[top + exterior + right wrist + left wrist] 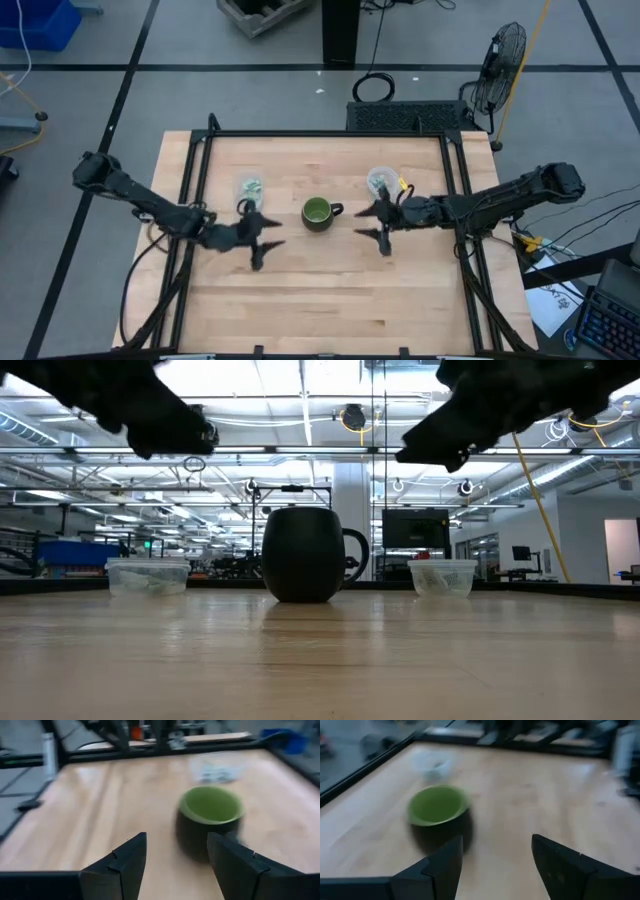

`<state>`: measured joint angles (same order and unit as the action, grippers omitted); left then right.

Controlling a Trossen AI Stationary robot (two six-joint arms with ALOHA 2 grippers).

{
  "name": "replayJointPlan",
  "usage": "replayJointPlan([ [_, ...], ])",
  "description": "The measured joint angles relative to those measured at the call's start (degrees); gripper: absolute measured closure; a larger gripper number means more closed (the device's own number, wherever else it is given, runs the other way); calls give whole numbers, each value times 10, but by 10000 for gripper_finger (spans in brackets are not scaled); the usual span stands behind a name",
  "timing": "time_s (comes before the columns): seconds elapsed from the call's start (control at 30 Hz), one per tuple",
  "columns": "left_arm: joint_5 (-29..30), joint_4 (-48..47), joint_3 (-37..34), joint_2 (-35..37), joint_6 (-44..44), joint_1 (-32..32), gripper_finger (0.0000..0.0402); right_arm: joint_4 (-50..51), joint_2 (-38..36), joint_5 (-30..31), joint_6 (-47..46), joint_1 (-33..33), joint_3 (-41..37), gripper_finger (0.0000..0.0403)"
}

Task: Pick and place items into bin
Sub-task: Return to Home Position

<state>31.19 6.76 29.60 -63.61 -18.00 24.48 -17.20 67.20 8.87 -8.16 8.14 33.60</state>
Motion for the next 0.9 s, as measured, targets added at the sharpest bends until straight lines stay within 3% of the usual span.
replayJointPlan([
  [0.1,1,51,-36,27,12,40,158,-35,0,4,-3,40,-26,202],
  [0.27,-12,141,-127,90,44,95,158,-107,-15,61,0,94,-75,202],
  [0.47,-83,262,-207,171,104,118,158,-108,-63,8,5,101,-101,202],
  [0.7,-97,264,-250,284,143,97,158,-127,-147,-30,20,81,-162,202],
  [0.9,-122,160,-261,391,138,71,158,-155,-248,-60,22,65,-232,202],
])
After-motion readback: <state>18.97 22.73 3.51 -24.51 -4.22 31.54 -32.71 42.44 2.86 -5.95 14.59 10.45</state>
